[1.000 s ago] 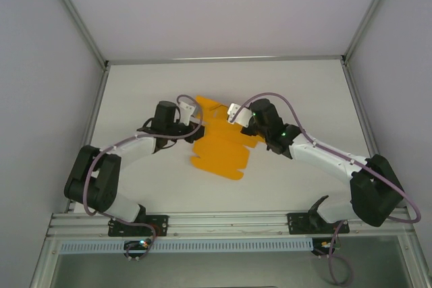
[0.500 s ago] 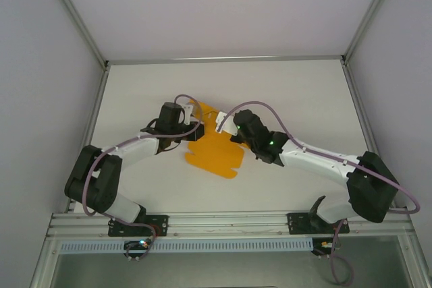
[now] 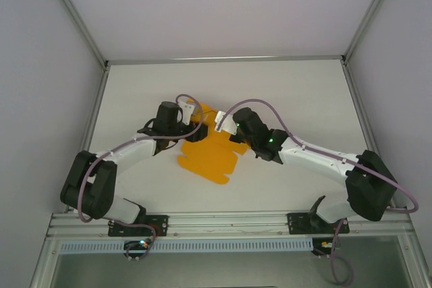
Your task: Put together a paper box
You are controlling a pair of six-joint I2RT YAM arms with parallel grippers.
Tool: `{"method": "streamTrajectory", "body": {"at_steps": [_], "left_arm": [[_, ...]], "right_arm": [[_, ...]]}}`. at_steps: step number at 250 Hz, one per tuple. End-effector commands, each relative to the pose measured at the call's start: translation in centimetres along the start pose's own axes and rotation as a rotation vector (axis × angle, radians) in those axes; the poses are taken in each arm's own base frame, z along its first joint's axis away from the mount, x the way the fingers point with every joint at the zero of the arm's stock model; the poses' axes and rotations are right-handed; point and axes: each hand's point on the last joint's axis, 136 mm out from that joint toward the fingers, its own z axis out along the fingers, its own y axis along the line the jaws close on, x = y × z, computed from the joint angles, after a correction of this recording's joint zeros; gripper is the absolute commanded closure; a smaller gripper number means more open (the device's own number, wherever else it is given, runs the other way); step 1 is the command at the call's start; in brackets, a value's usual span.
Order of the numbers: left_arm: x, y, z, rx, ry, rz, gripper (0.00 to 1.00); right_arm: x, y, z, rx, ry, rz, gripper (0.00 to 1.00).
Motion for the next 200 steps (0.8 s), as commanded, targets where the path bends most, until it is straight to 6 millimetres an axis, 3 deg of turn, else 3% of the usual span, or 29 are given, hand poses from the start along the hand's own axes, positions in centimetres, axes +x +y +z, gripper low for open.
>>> {"method": "streamTrajectory", "body": {"at_steps": [1, 51, 98, 156, 200], "left_arm": [[0.2, -0.4, 0.0, 0.049, 0.014, 0.099, 0.43], [1.1, -1.4, -0.8, 0.182, 0.037, 0.077, 0.44], [1.0, -2.8, -1.2, 0.265, 0.024, 0.1, 0.51], [2.7, -2.8, -1.8, 0.253, 0.112, 0.126, 0.59], [2.5, -3.0, -2.2, 0.244, 0.091, 0.153, 0.69]], "right_arm": [[-0.5, 1.1, -1.1, -0.098, -0.056, -0.007, 1.0], [-0.4, 0.2, -1.6, -0.135, -0.087, 0.02, 1.0], [-0.6, 0.5, -1.7, -0.177, -0.101, 0.018, 1.0], [-0.6, -1.0, -2.2, -0.185, -0.12, 0.04, 1.0], [-0.6, -0.9, -2.7, -0.238, -0.118, 0.036, 1.0]]}}
